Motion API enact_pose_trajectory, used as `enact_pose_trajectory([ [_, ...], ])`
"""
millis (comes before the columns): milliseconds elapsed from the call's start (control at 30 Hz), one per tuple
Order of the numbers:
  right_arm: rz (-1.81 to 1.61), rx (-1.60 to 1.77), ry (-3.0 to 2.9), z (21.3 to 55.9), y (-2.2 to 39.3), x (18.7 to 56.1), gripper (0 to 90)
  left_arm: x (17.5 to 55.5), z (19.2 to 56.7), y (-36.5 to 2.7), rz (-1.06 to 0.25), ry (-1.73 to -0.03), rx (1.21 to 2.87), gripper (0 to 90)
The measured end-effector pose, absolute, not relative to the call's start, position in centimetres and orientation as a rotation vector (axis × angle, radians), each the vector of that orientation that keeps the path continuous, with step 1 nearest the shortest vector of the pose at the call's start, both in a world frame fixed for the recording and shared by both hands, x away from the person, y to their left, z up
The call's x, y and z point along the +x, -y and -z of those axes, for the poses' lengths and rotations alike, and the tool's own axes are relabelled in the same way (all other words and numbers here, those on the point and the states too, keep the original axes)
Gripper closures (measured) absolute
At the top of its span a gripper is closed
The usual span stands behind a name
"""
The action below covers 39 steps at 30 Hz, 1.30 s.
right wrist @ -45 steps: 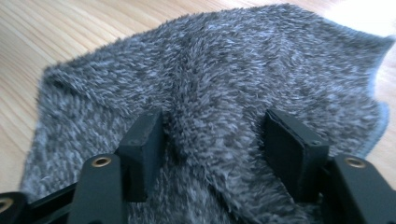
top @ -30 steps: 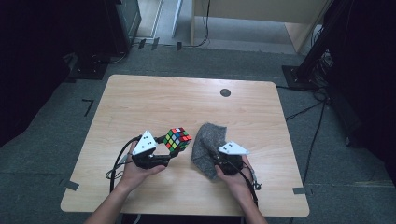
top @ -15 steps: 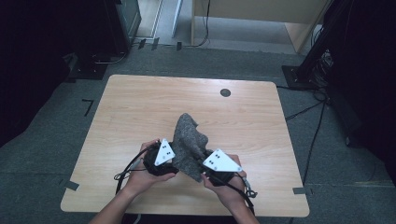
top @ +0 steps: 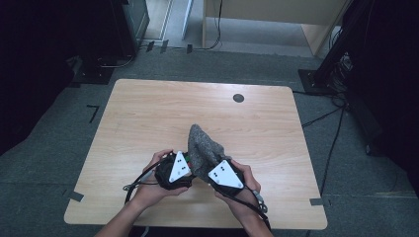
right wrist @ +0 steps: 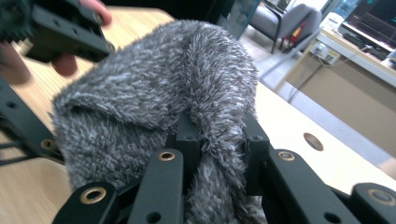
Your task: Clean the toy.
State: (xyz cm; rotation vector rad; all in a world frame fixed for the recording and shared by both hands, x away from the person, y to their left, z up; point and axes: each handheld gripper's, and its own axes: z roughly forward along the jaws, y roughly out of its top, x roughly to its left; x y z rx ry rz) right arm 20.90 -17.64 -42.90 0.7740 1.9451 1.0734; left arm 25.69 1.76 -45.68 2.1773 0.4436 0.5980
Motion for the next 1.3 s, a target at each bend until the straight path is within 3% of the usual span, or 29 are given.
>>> enact_pose_trajectory([
  [200,-1.071,0.583,-2.035,43.2,15.4,19.8,75.2,25.3,45.3,-1.9,-0.589,-0.409,2.128,34.4],
  [500,-1.324,0.895,-1.88,41.0,20.7,21.2,75.6,25.6,44.7,-3.3,-0.504,-0.42,1.995,34.4],
  [767,-1.255,1.009,-1.972,42.6,21.3,22.8,75.4,25.8,43.7,-5.0,-0.418,-0.41,1.863,34.4],
  [1033,-1.526,0.91,-1.914,41.0,21.3,21.6,75.3,25.4,44.0,-4.5,-0.436,-0.366,1.885,34.3],
  [1300,-1.404,1.094,-1.966,42.9,22.9,23.4,75.4,25.6,43.4,-5.3,-0.396,-0.379,1.829,34.3],
])
